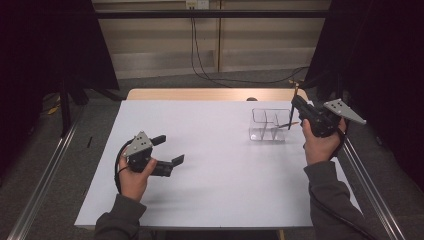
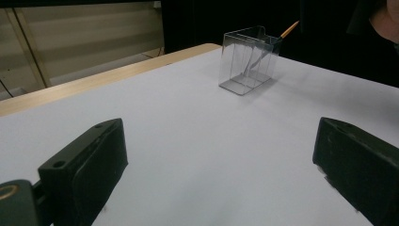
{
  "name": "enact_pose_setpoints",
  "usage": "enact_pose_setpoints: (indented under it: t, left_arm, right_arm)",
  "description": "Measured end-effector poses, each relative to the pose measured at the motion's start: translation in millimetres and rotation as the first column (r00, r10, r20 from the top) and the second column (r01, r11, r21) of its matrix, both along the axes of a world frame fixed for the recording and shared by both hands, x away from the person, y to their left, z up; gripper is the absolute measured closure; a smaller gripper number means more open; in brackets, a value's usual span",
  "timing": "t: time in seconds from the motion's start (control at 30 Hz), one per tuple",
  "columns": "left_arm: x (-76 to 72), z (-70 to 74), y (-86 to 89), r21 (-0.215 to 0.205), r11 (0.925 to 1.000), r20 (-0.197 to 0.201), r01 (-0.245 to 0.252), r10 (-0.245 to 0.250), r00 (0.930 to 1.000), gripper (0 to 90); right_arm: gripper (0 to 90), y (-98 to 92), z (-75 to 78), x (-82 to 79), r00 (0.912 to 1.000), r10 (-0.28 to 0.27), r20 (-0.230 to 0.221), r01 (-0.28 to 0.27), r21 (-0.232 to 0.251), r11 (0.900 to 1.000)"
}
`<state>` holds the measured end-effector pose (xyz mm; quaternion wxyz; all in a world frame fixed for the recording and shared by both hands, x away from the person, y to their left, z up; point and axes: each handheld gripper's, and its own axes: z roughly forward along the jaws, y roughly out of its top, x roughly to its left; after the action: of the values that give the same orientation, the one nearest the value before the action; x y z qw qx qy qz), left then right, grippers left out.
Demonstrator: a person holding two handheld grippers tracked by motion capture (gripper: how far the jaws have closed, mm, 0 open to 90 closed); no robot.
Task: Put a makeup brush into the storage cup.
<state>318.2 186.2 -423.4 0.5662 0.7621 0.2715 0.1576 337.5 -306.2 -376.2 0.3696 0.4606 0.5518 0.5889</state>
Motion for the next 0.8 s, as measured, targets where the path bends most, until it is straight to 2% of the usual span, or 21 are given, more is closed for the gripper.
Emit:
enact_pose_setpoints:
  t: [0.2, 0.23, 0.3, 0.8]
  left_arm:
    - [0.0, -0.4, 0.8, -0.005, 1.0, -0.001, 0.0, 0.0, 1.0, 3.1]
    - [0.8, -0.7, 1.6, -0.005, 0.9999, 0.002, 0.014, -0.014, 0.9999, 3.1]
    - [0.0, -0.8, 1.9, 0.008, 1.0, -0.001, -0.001, 0.001, 1.0, 3.1]
    - [0.5, -1.7, 2.0, 0.011, 0.9999, -0.002, -0.004, 0.004, 1.0, 3.1]
  right_arm:
    - [85.0, -2.1, -0.8, 5.7, 1.0, -0.001, 0.002, 0.001, -0.001, 1.0]
    - [85.0, -2.5, -0.6, 6.3, 1.0, 0.0, 0.003, 0.0, 0.0, 1.0]
    - [85.0, -3.2, -0.1, 7.4, 1.0, -0.005, 0.001, 0.005, 0.0, 1.0]
    - [85.0, -6.0, -4.4, 16.8, 1.0, -0.003, -0.009, 0.003, 0.017, 1.0]
